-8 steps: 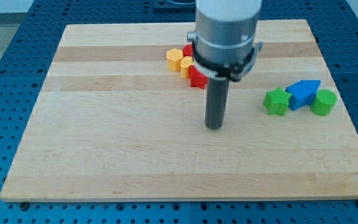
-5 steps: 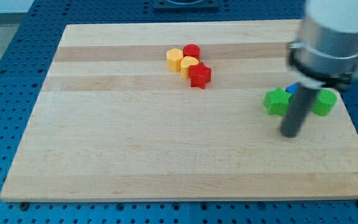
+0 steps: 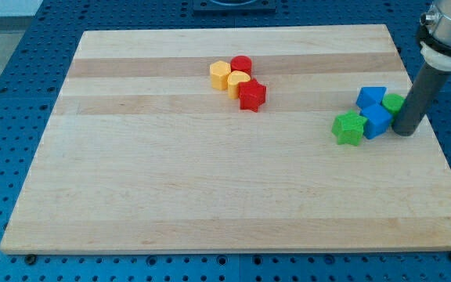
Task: Place green star right to the red star
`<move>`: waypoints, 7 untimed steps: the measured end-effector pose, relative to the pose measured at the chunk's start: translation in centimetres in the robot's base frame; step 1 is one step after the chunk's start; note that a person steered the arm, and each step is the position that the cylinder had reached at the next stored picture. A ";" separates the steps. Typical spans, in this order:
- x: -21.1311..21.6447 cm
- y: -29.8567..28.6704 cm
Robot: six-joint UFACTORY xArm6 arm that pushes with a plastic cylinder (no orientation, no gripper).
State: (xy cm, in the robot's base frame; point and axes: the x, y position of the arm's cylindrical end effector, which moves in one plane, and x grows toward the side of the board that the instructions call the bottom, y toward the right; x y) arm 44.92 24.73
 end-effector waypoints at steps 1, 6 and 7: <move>0.0 -1.5; 0.0 -11.0; 0.0 -12.6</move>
State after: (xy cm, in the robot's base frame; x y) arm 44.92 12.14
